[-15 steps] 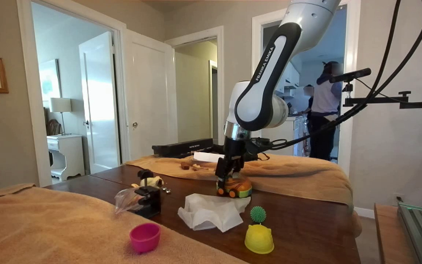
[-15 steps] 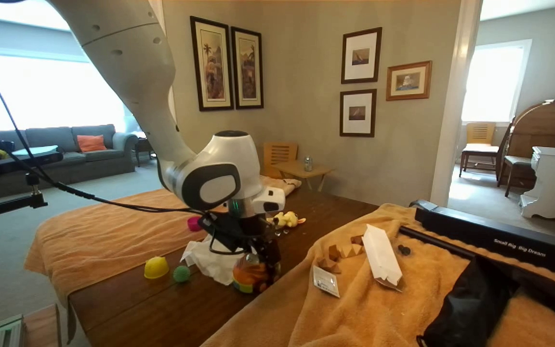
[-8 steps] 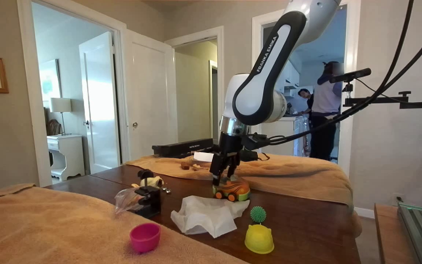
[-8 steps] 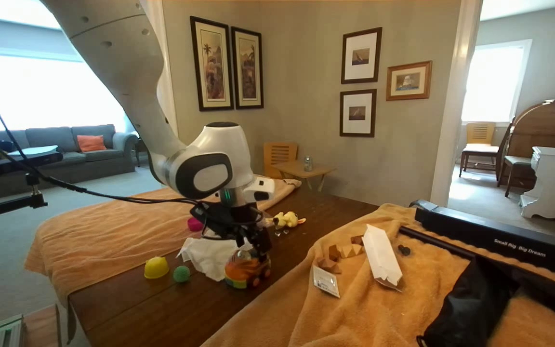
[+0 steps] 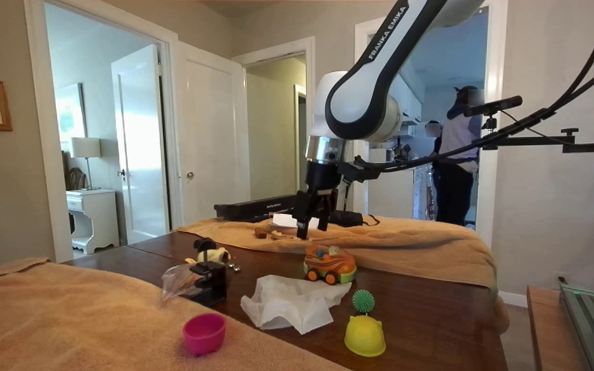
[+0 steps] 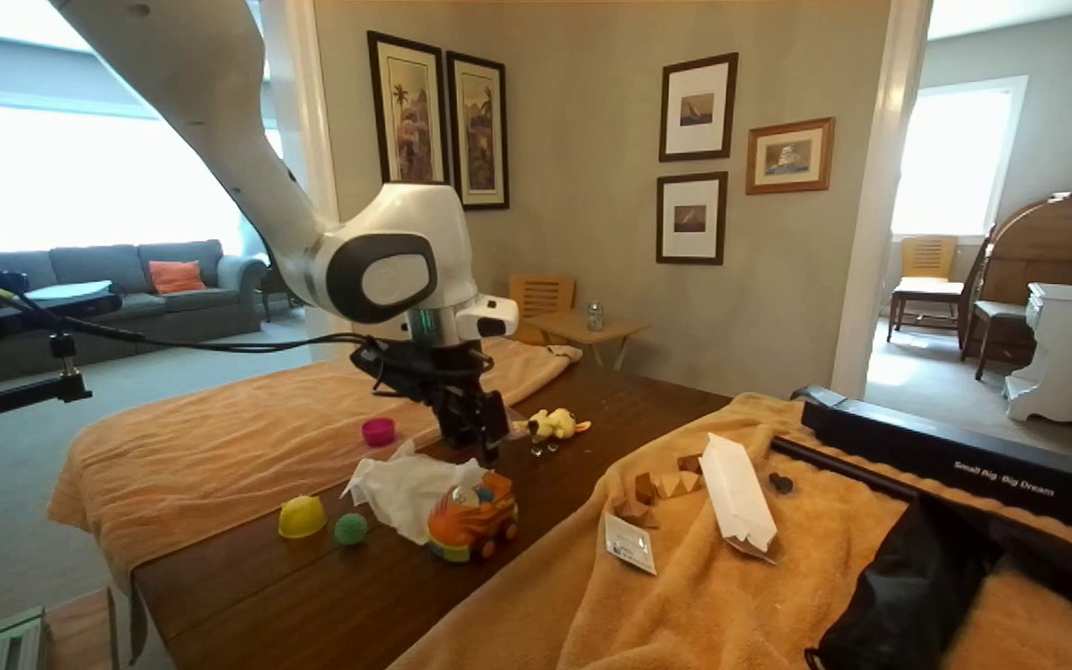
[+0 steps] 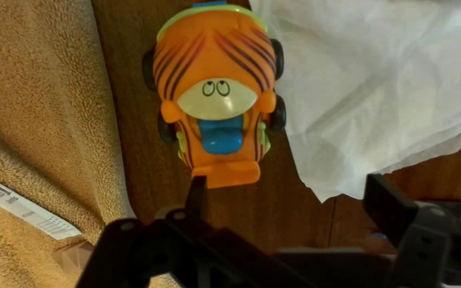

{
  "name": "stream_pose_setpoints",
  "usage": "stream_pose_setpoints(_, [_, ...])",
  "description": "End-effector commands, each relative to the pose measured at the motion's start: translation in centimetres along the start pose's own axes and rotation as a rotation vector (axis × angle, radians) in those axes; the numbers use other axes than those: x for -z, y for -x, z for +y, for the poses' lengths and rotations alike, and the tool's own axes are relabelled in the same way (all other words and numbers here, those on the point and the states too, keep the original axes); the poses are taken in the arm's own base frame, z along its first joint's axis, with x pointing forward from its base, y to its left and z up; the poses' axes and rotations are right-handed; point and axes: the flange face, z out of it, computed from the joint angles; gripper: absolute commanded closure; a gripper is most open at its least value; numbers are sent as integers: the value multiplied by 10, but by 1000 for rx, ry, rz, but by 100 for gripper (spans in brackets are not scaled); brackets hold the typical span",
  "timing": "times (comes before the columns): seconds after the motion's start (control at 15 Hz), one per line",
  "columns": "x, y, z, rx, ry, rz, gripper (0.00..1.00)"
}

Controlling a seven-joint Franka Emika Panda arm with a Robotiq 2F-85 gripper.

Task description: Move the toy car on the table

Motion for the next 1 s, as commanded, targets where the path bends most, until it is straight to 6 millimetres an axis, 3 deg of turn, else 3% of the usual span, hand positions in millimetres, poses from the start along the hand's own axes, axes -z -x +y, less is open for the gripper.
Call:
stream_pose_setpoints(0.0, [39,4,-14,-9,36,-17,0])
stream_pose_setpoints(0.47, [78,2,-35,3,56,-68,0])
stream_pose_setpoints(0.93, [88,-1,-32,-14,70,-146,0])
